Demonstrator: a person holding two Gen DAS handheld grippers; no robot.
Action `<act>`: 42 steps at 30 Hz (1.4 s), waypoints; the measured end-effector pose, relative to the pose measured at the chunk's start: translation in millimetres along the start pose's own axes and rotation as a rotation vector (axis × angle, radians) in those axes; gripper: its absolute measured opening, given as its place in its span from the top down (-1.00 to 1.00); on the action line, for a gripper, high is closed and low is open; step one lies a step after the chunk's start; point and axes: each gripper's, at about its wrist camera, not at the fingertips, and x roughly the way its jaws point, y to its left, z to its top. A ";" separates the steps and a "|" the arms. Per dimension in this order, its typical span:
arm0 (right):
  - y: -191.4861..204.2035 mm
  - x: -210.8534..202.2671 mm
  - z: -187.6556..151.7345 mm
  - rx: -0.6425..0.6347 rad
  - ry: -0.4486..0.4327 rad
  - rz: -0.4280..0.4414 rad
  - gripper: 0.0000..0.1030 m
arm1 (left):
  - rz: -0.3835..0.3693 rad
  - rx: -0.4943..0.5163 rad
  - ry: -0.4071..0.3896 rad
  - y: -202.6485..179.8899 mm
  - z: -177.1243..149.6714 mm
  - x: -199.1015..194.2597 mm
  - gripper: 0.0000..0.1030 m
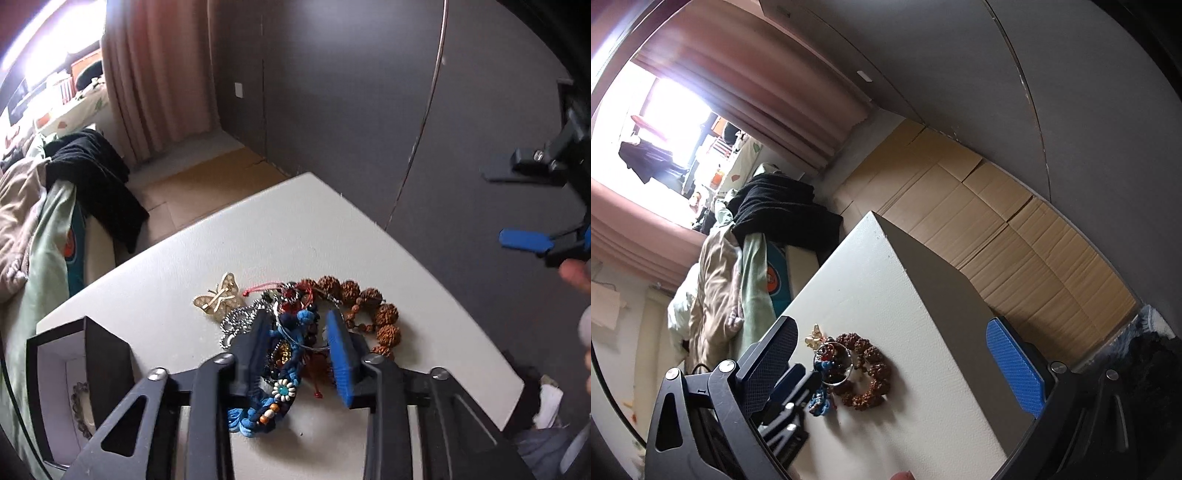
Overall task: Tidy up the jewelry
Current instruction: 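Move the left gripper back to the jewelry pile, then grasp the silver wire hoop with the left gripper while the right gripper opens around the brown bead bracelet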
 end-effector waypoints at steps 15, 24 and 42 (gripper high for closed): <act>-3.2 1.0 0.9 0.025 0.011 0.017 -1.00 | 0.104 0.126 0.001 -17.5 5.3 21.1 -0.60; -5.9 2.2 0.1 0.052 0.010 0.020 -1.00 | 0.135 0.172 0.025 -21.7 -0.4 39.8 -0.23; 28.7 39.7 -21.2 -0.081 0.112 -0.040 -0.53 | -0.008 0.015 -0.070 18.1 2.2 -23.2 0.01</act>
